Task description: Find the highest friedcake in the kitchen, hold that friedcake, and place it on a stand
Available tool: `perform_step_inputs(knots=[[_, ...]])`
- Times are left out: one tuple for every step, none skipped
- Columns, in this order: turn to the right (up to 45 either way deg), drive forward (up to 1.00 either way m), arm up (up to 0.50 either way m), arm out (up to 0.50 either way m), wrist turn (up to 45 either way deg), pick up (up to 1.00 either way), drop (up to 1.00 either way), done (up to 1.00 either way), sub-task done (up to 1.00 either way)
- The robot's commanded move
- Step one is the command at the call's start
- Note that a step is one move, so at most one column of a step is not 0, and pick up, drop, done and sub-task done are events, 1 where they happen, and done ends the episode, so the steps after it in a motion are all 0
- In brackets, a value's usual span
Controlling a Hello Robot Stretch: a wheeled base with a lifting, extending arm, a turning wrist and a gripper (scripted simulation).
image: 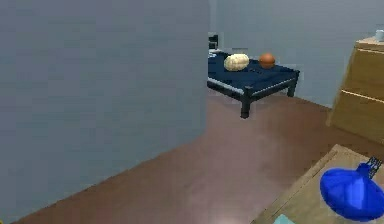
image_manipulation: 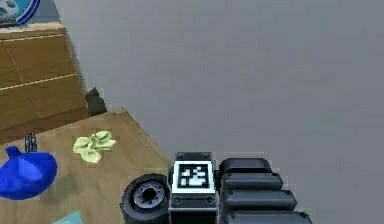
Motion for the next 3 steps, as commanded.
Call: perform_step_inputs(knots=[[-45.0, 0.0, 0.0, 0.0, 0.0, 0.0, 0.0, 0.0, 0.0], [-45.0, 0.0, 0.0, 0.0, 0.0, 0.0, 0.0, 0.0, 0.0], [-18.0, 0.0, 0.0, 0.0, 0.0, 0.0, 0.0, 0.0, 0.0]])
